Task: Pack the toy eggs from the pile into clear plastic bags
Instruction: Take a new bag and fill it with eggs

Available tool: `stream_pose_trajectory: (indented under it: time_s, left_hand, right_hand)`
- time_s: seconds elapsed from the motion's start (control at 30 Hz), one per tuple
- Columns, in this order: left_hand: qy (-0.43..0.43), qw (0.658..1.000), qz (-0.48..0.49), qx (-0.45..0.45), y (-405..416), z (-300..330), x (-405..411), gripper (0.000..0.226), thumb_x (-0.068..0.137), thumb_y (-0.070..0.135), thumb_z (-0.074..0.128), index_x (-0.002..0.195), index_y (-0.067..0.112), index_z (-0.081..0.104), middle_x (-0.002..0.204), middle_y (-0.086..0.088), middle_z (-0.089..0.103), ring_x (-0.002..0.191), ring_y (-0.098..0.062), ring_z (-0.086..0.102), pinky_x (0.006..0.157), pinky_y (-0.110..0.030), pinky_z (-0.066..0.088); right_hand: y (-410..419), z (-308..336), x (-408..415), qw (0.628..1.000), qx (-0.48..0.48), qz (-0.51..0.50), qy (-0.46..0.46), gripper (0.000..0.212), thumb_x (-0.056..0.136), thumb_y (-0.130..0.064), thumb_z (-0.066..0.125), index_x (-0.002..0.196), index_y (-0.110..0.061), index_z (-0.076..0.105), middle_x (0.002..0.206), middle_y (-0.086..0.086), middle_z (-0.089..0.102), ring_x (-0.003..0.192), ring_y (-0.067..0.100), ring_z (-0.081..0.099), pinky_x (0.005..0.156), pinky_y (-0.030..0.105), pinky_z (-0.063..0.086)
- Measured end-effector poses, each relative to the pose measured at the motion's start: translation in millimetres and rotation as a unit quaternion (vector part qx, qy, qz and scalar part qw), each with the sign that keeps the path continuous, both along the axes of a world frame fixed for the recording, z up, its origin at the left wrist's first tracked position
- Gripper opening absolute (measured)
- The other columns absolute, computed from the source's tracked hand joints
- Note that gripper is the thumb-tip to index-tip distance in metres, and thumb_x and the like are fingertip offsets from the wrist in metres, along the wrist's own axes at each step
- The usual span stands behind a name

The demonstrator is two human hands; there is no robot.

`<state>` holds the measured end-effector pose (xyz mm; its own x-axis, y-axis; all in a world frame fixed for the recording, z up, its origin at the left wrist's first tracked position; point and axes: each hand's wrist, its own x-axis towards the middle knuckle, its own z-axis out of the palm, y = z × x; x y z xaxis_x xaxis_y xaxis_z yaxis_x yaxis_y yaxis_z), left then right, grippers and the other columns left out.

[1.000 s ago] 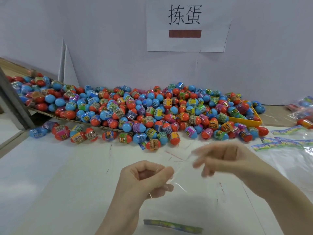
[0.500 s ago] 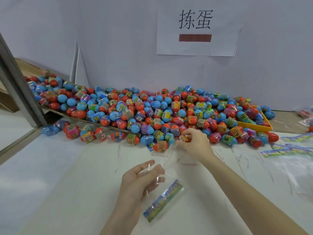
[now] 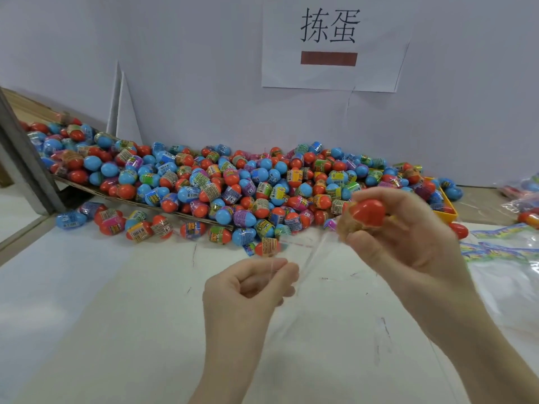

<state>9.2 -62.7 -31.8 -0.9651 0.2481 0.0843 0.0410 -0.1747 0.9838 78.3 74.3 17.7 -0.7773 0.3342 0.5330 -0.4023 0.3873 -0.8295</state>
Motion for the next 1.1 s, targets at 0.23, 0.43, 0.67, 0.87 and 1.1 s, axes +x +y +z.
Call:
stream_pose_trajectory:
  time_s: [0.23, 0.43, 0.67, 0.87, 1.1]
  left_hand:
    - [0.12, 0.992, 0.009, -0.048, 4.5, 8.8, 13.9, 0.03, 0.066, 0.018, 0.078, 0.067, 0.048, 0.069, 0.058, 0.012, 0.068, 0.053, -0.001, 0.062, 0.053, -0.01, 0.048]
    - [0.187, 0.979, -0.022, -0.075, 5.6, 7.0, 22.1, 0.021, 0.062, 0.039, 0.081, 0.075, 0.049, 0.068, 0.062, 0.021, 0.067, 0.061, 0.001, 0.063, 0.059, -0.005, 0.046]
    - [0.092, 0.991, -0.097, 0.0, 6.6, 8.9, 18.0, 0.021, 0.066, 0.035, 0.075, 0.082, 0.048, 0.07, 0.073, 0.011, 0.073, 0.071, -0.006, 0.069, 0.066, -0.021, 0.056]
    - [0.103, 0.989, -0.109, 0.005, 8.7, 6.6, 17.9, 0.031, 0.071, 0.03, 0.059, 0.08, 0.06, 0.065, 0.078, 0.018, 0.072, 0.078, 0.0, 0.068, 0.068, -0.015, 0.053]
    - [0.023, 0.994, -0.093, 0.053, 11.9, 11.7, 17.9, 0.02, 0.069, 0.028, 0.059, 0.066, 0.04, 0.074, 0.057, 0.006, 0.069, 0.056, -0.001, 0.065, 0.052, -0.011, 0.049]
  right_hand:
    - [-23.9, -5.5, 9.0, 0.987, 0.157, -0.034, -0.02, 0.027, 0.077, -0.037, 0.063, 0.102, -0.035, 0.052, 0.097, -0.025, 0.058, 0.088, 0.003, 0.057, 0.074, 0.013, 0.042]
    - [-18.2, -6.0, 6.3, 0.974, 0.181, -0.123, -0.059, 0.034, 0.069, -0.06, 0.064, 0.091, -0.042, 0.046, 0.1, -0.033, 0.054, 0.089, -0.006, 0.056, 0.074, 0.013, 0.044]
    - [-13.2, -14.5, 7.2, 0.927, 0.336, -0.17, -0.01, 0.037, 0.068, -0.028, 0.069, 0.096, -0.035, 0.047, 0.094, -0.018, 0.057, 0.091, -0.007, 0.047, 0.08, 0.013, 0.027]
    - [-6.0, -14.5, 10.2, 0.918, 0.384, -0.096, -0.02, 0.026, 0.079, -0.035, 0.051, 0.104, -0.03, 0.046, 0.098, -0.018, 0.05, 0.088, -0.022, 0.033, 0.076, 0.013, 0.032]
    - [-5.8, -16.5, 18.0, 0.97, 0.24, 0.014, -0.03, 0.026, 0.084, -0.05, 0.051, 0.108, -0.045, 0.043, 0.103, -0.02, 0.058, 0.089, 0.008, 0.058, 0.078, 0.02, 0.046]
